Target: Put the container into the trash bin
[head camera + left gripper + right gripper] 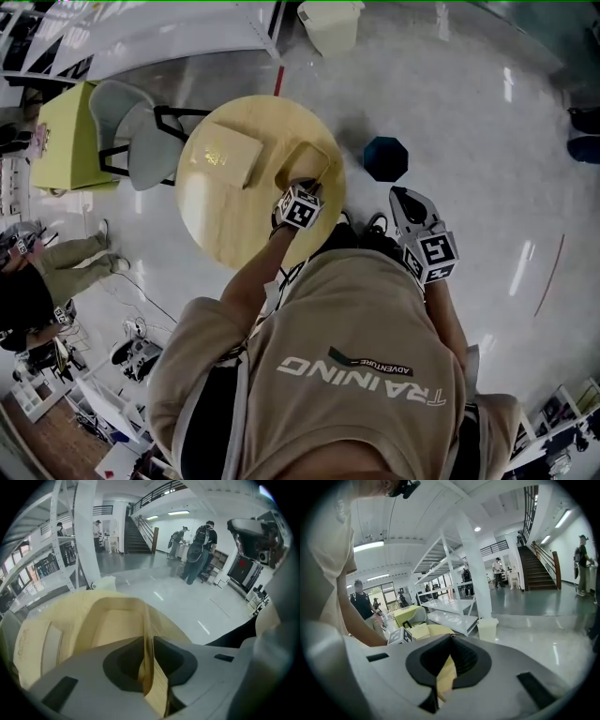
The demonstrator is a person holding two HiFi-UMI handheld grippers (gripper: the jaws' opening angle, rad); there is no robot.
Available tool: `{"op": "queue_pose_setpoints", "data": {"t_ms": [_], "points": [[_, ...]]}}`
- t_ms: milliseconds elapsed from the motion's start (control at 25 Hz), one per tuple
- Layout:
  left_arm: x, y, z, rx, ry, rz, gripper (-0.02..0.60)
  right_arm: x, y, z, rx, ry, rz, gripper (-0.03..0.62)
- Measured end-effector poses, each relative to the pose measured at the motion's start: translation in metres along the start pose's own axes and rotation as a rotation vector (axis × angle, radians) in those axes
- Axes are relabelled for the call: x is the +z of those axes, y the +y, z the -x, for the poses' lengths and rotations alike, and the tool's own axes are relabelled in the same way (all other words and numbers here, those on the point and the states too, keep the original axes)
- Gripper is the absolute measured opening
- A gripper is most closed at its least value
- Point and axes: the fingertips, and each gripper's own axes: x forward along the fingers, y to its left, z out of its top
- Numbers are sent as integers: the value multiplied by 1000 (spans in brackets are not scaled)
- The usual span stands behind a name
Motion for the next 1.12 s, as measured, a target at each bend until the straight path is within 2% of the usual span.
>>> {"op": "queue_pose_setpoints", "data": {"t_ms": [120, 280, 640, 840, 1120], "points": [[-7, -1, -2, 12, 59, -46, 44, 2, 1, 2, -10, -8, -5, 5], [-6, -2, -3, 15, 62, -50, 35, 1, 1, 9, -24, -16, -8, 5], [28, -23, 29, -19, -71, -8, 25, -5, 3, 27, -49, -19, -18, 5], [47, -42, 42, -70, -146, 15, 25, -11, 8, 34, -69, -14, -21, 5], [78, -69, 36, -113, -189, -23, 25, -31, -8, 54, -114, -7, -57, 5]]}}
